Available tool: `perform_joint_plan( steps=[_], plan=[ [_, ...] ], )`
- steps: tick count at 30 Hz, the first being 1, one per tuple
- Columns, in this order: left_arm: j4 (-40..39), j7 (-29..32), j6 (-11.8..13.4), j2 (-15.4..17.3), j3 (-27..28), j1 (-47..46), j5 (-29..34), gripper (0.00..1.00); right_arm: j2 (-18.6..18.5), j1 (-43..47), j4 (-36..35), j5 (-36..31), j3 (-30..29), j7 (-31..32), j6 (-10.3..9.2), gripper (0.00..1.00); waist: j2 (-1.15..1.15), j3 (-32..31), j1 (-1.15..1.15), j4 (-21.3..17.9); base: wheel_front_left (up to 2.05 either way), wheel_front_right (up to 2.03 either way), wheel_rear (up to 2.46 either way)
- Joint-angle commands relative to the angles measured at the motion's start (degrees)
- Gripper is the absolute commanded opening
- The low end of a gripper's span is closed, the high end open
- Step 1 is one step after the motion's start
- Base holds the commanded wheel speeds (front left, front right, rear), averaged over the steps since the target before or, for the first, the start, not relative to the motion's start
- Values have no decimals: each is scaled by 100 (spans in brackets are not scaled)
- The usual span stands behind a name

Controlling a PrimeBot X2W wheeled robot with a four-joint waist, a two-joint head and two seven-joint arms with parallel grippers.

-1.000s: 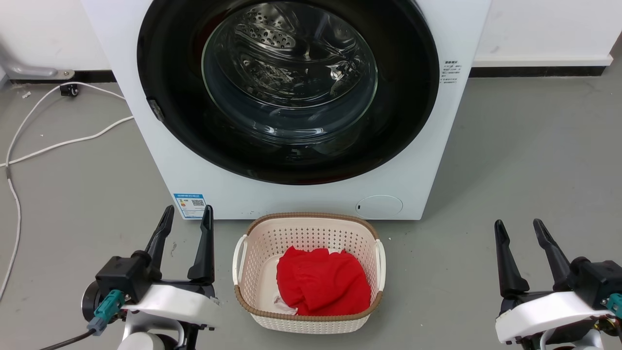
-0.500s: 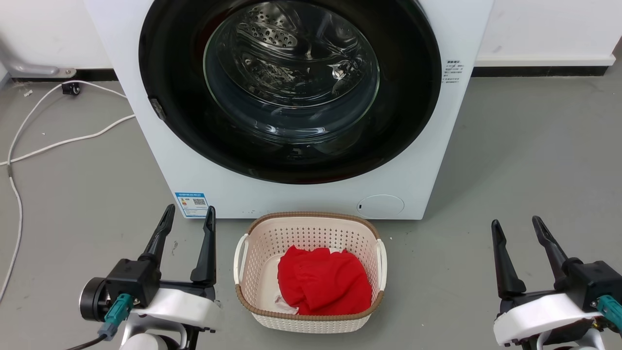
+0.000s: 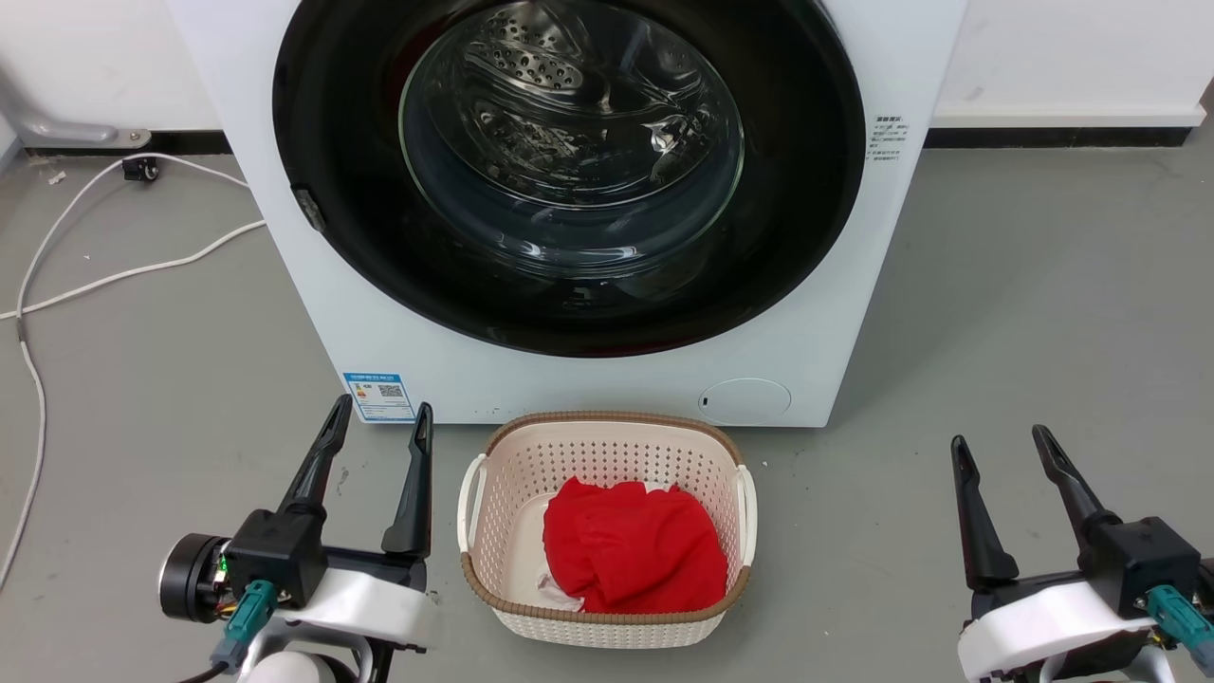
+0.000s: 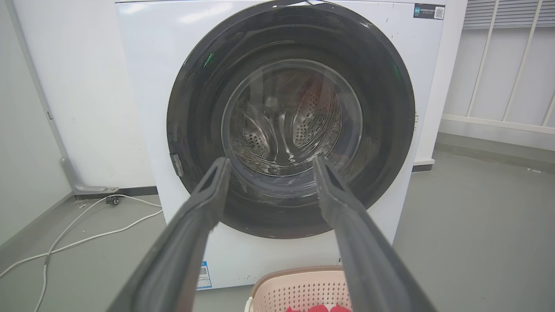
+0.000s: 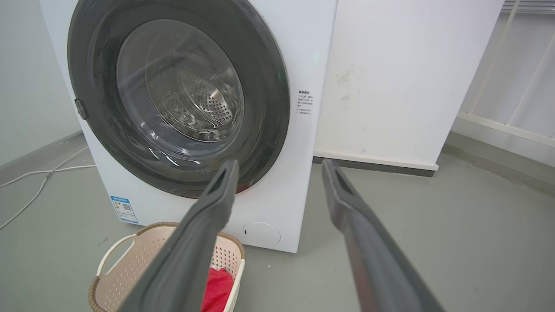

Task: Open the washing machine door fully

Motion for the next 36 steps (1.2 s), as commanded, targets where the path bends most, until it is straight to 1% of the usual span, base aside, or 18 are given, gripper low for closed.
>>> perform_joint_plan(
  steps=[1,4,9,10,11,12,13,18,19,22,25,26,30,32,35,36],
  plan=[
    [-23,-35,-21,1,21,59,78,100,12,19,-3,-77,13,-35,-2,100,0,1,0,0,0,0,0],
    [-35,-75,-44,-33,49,76,170,100,13,31,2,-144,21,-74,-2,100,0,3,0,-1,0,0,0],
    [-30,-63,-75,-74,86,79,117,100,13,14,37,-19,-4,-95,-2,100,0,8,0,1,0,0,0],
    [-24,-63,-83,-81,90,79,120,100,13,13,56,36,-7,-86,-2,93,0,9,0,2,0,0,0],
    [-21,-63,-92,-88,95,79,119,100,13,7,63,90,-6,-106,-2,40,0,11,0,4,0,0,0],
    [-18,-63,-92,-94,100,78,117,100,13,1,72,103,-2,-125,-2,15,0,13,0,5,0,0,0],
    [-16,-63,-97,-99,106,78,119,100,13,0,79,129,6,-133,-2,0,0,14,0,6,0,0,0],
    [-1,-63,-120,-118,134,75,137,100,13,-28,103,361,22,-214,-3,0,0,28,0,6,0,0,0],
    [3,-63,-120,-122,137,72,141,100,13,-43,116,548,19,-248,-3,0,0,31,0,7,0,0,0],
    [7,-63,-121,-129,150,60,153,100,13,-100,231,1486,49,-380,-2,0,0,38,0,13,0,0,0],
    [7,-63,-121,-138,173,55,153,100,13,-202,372,2708,91,-521,-2,0,0,46,0,13,0,0,0],
    [6,-63,-122,-142,180,53,152,100,12,-260,410,3217,103,-564,-2,0,0,52,0,14,0,0,0],
    [-18,-63,-125,-150,213,4,155,100,11,-602,606,5671,159,-677,-2,0,0,124,0,0,0,0,0],
    [-19,-63,-126,-157,222,-42,139,100,10,-896,717,6647,83,-699,-1,0,0,184,0,-10,0,0,0],
    [-50,-63,-130,-164,232,-145,115,100,11,-1420,936,7434,-62,-628,-1,0,0,323,0,-21,0,0,0],
    [-61,-63,-131,-166,229,-172,111,100,9,-1622,1037,7574,-145,-556,-1,0,0,367,0,-17,0,0,0]
  ],
)
